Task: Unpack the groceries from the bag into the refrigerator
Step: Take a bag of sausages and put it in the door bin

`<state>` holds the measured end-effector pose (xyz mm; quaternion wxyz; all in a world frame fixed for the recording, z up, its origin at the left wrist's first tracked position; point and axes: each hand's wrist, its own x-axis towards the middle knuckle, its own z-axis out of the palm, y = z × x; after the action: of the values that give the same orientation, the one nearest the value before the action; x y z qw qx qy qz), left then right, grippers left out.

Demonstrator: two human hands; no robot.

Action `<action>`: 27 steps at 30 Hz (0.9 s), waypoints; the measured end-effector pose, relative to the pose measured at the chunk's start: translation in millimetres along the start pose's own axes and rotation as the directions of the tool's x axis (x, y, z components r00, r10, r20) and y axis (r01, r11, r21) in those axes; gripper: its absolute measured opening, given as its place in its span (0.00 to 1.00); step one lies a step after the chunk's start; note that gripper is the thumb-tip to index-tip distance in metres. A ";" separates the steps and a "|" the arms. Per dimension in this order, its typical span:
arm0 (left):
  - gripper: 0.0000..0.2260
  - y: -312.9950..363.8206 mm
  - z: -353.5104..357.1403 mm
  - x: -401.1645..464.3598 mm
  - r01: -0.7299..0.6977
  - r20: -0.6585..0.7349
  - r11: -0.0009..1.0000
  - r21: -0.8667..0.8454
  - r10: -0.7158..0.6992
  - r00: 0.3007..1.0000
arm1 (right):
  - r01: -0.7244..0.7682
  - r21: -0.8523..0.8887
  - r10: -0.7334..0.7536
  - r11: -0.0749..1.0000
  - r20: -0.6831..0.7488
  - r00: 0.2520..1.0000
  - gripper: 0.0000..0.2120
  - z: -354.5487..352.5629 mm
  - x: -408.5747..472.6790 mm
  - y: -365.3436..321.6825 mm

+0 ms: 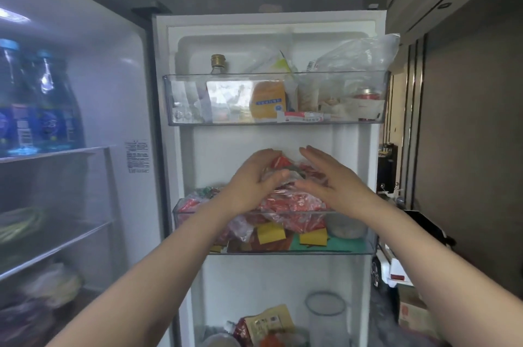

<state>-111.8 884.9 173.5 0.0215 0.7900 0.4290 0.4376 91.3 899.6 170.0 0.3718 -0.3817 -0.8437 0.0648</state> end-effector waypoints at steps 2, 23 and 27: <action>0.22 4.3 -0.9 -12.7 -0.044 -0.028 0.999 -0.017 0.044 0.999 | 0.016 0.011 -0.016 1.000 0.015 1.000 0.38 4.7 -11.4 -8.6; 0.31 186.4 -36.1 -388.3 0.437 -0.142 0.879 0.189 -0.416 0.898 | 0.204 0.239 -0.276 0.949 0.325 0.904 0.43 66.3 -270.4 -151.2; 0.33 242.8 -59.0 -495.4 0.510 -0.197 0.813 0.280 -0.471 0.860 | 0.335 0.310 -0.441 0.890 0.397 0.805 0.42 86.9 -335.5 -214.5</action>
<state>-117.0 366.4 -24.1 -0.0211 0.6174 0.6844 0.3872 49.7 532.3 -1.7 0.2090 -0.1293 -0.9544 0.1697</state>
